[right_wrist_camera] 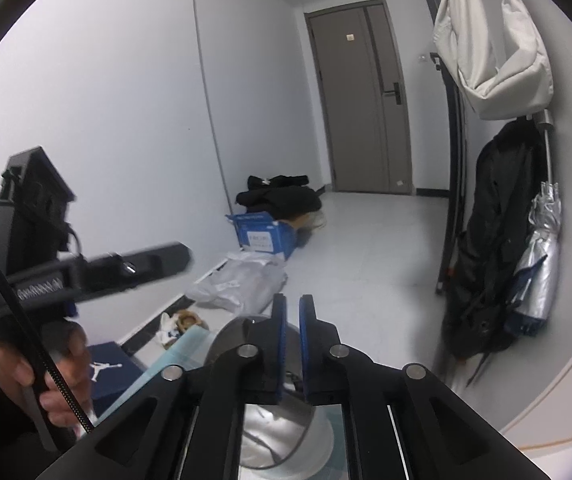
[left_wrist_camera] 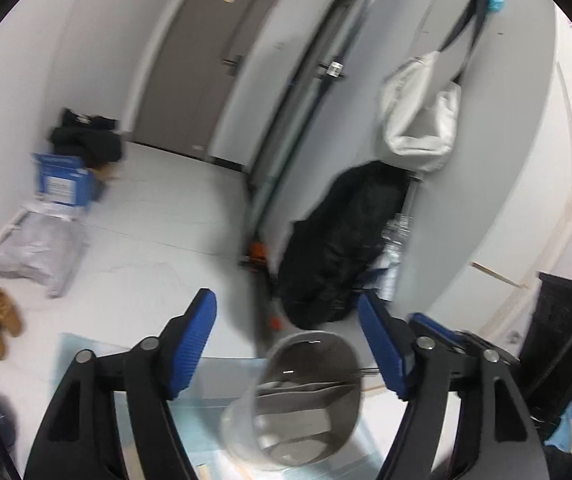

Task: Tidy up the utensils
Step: 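Lower the spoon into the white holder with the left gripper while the right drops the fork in, then move both open grippers back over the loose wooden chopsticks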

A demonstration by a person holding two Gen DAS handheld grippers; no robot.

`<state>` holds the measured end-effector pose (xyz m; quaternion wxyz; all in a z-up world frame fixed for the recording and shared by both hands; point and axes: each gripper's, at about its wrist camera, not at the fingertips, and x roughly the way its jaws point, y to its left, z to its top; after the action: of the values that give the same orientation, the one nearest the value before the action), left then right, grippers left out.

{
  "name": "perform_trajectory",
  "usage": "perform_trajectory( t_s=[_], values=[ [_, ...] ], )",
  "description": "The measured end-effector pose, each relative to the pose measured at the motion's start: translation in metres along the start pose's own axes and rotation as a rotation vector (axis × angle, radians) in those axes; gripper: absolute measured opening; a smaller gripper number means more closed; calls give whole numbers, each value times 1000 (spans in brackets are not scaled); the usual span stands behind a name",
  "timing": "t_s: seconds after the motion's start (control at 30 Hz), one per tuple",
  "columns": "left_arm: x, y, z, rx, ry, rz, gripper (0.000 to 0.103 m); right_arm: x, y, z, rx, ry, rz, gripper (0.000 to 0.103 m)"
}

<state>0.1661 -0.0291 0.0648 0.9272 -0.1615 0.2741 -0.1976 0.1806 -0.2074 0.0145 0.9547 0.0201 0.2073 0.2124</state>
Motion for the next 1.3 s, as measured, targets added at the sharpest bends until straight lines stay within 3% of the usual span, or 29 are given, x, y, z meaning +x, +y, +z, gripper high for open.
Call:
perform_trajectory(
  t_s=[0.03,0.13,0.23,0.4,0.8,0.97,1.17,1.3],
  values=[
    [-5,0,0,5,-3,27,75,-3,1,0,7,-4,1,21],
    [-28,-3,0,20,-32,130,84,-17,5,-2,17,-19,-6,26],
    [-48,-3,-2,4,-50,182,89,-32,9,-2,30,-34,-11,38],
    [-70,-1,-10,-44,-75,268,97,-57,23,-6,40,-56,-4,50],
    [-108,7,-44,-79,-85,450,102,-79,64,-33,51,-47,66,72],
    [-117,15,-63,-97,-58,497,102,-73,79,-49,36,-35,88,80],
    [-123,33,-89,-146,-4,539,102,-52,99,-78,33,33,122,80],
    [-112,52,-113,-191,106,578,102,-44,108,-95,-14,70,119,82]
  ],
)
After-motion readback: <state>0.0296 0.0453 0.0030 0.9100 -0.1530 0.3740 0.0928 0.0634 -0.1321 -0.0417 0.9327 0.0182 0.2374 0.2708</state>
